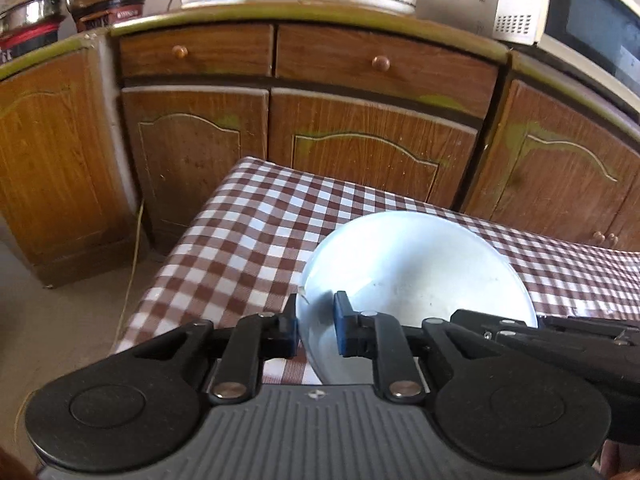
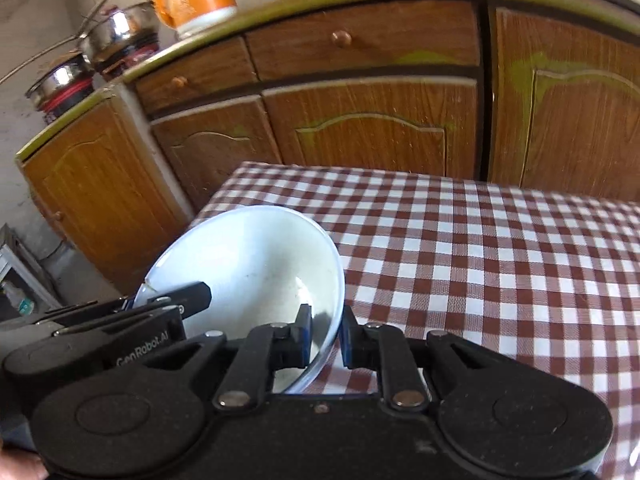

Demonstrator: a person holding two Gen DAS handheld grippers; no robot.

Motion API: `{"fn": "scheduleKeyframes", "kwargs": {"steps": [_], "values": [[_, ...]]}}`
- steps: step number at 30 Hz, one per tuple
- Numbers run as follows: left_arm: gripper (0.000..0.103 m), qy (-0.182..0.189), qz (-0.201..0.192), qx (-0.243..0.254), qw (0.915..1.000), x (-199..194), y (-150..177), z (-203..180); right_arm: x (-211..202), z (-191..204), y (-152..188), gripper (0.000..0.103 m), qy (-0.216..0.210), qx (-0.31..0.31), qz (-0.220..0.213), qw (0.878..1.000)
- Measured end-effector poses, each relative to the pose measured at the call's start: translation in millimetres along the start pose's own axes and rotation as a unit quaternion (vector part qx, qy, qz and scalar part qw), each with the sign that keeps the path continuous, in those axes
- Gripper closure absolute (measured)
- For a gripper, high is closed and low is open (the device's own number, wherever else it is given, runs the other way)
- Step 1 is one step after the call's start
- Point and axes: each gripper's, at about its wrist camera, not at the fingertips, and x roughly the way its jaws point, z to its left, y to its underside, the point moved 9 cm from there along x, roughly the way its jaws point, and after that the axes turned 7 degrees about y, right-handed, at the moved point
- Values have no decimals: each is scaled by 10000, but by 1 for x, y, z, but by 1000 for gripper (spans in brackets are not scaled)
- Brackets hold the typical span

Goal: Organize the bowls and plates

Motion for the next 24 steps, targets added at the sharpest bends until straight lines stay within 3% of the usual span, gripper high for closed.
{"fn": "scheduleKeyframes", "kwargs": {"steps": [12,24], "values": [[85,-357,-248,182,9989,-108,20,-21,-110,22,28,84,-201,10,-231,9995],[84,-571,-394,101,9975,-176,47,-26,-191,41,67,84,-345,-116,-370,9987]]}}
